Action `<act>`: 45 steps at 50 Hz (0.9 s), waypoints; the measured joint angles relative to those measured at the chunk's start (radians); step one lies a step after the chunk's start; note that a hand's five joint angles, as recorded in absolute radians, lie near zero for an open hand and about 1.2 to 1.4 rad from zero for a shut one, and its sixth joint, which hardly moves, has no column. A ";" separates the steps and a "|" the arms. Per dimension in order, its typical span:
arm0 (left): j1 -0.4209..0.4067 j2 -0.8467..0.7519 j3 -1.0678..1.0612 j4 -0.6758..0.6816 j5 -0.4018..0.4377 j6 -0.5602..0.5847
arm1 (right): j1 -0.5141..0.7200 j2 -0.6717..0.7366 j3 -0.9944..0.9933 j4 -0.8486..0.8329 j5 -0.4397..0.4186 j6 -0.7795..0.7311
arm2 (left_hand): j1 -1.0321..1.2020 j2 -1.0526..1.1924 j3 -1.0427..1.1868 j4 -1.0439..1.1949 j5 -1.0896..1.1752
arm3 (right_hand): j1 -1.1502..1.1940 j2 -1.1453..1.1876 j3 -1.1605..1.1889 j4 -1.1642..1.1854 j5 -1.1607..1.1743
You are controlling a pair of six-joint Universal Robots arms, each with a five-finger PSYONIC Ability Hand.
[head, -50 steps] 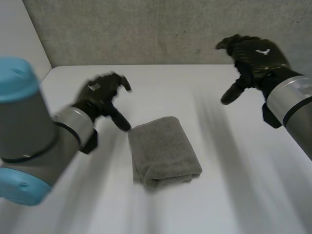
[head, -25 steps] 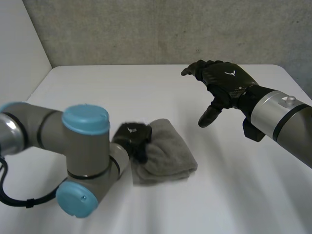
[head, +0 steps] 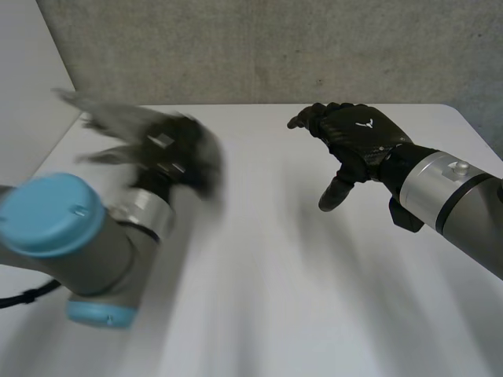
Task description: Fold the towel.
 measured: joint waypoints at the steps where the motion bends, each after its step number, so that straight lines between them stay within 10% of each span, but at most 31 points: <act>1: -0.017 -0.025 0.006 -0.033 0.080 0.003 | 0.000 0.000 0.000 0.000 0.000 0.000 | -0.099 -0.118 -0.120 -0.110 -0.084 | 0.000 0.000 0.000 0.000 0.000; 6: -0.063 -0.093 0.044 -0.214 0.362 0.008 | -0.004 -0.002 -0.001 0.001 0.000 0.000 | -0.752 -0.739 -0.724 -0.732 -0.744 | 0.000 0.000 0.000 0.000 0.000; 10: -0.069 -0.103 0.077 -0.313 0.461 0.002 | -0.007 -0.002 -0.002 0.000 0.000 0.001 | -0.791 -0.767 -0.754 -0.763 -0.801 | 0.000 0.000 0.000 0.000 0.000; 30: 0.018 -0.090 0.105 -0.333 0.242 -0.007 | -0.003 0.083 -0.012 0.001 0.090 -0.142 | -0.781 -0.765 -0.750 -0.762 -0.782 | 0.000 0.000 0.000 0.000 0.000; 39: 0.021 -0.084 0.106 -0.340 0.238 -0.007 | -0.007 0.224 -0.040 0.003 0.266 -0.299 | 0.023 0.057 0.048 0.049 0.039 | 0.001 0.000 0.000 0.000 0.000; 45: 0.034 -0.078 0.106 -0.342 0.240 -0.010 | -0.018 0.319 -0.074 0.003 0.320 -0.322 | 0.045 0.116 0.115 0.124 0.063 | 0.054 0.026 0.030 0.014 0.053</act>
